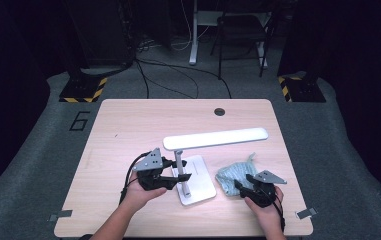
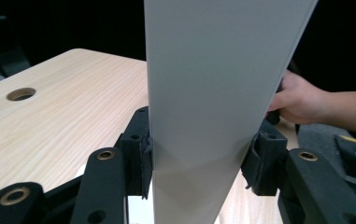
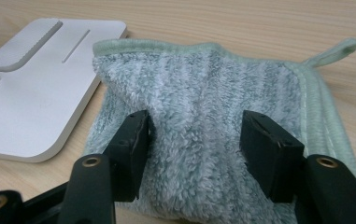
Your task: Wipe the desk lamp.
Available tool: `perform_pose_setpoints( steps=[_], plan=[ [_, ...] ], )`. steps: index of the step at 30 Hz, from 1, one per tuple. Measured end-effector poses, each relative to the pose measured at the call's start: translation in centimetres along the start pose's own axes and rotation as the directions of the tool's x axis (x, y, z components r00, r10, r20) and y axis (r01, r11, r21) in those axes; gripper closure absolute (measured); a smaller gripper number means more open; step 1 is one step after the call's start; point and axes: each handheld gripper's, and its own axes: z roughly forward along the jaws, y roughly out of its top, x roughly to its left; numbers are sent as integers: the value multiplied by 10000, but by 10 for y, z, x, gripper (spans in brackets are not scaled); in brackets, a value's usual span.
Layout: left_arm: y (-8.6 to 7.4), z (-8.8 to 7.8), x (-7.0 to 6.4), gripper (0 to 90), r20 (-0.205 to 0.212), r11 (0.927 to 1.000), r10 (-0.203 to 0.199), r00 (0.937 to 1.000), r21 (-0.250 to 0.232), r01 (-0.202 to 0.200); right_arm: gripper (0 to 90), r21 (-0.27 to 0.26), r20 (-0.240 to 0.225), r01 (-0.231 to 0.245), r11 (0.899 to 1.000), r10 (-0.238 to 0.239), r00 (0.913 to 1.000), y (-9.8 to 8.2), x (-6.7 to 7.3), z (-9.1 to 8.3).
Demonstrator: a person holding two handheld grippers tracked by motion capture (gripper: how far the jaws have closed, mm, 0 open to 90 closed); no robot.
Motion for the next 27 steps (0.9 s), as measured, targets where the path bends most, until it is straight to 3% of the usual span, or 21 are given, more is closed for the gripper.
perform_pose_setpoints(
  steps=[3,7,8,10,13,16,18,19,21,27],
  plan=[
    [1,-2,-2,522,-537,9999,130,9985,68,-126,419,-120,111,156,9998,-155,9998,0,-1,-2],
    [0,-7,-1,523,-741,9999,25,9972,131,-15,414,-393,154,266,9989,-260,9995,1,1,-6],
    [-1,-11,0,523,-1012,9998,-105,9948,127,118,414,-498,148,264,9984,-257,9996,2,2,-7],
    [-2,-12,0,523,-1145,9998,-178,9933,78,188,412,-619,113,280,9977,-273,9996,2,2,-8],
    [-3,-14,0,523,-1727,9996,-280,9846,11,286,410,-819,110,461,9956,-454,9989,4,8,-11],
    [-3,-12,-5,523,-1872,9992,-389,9816,-11,394,406,-1108,-114,878,9900,-896,9959,6,20,-15],
    [-2,-13,-6,521,-1731,9996,-245,9846,112,268,405,-1037,-436,1633,9811,-1685,9847,8,37,-11],
    [-2,-13,-6,520,-1731,9996,-245,9846,112,268,405,-1037,-436,1633,9811,-1685,9847,8,37,-11],
    [-3,-14,-5,519,-1443,9996,-267,9892,76,280,406,-786,-609,2004,9766,-2054,9768,9,45,-5],
    [-2,-19,-4,515,-426,9997,-94,9990,225,104,402,-518,-681,2214,9738,-2246,9721,9,50,1]
  ],
)
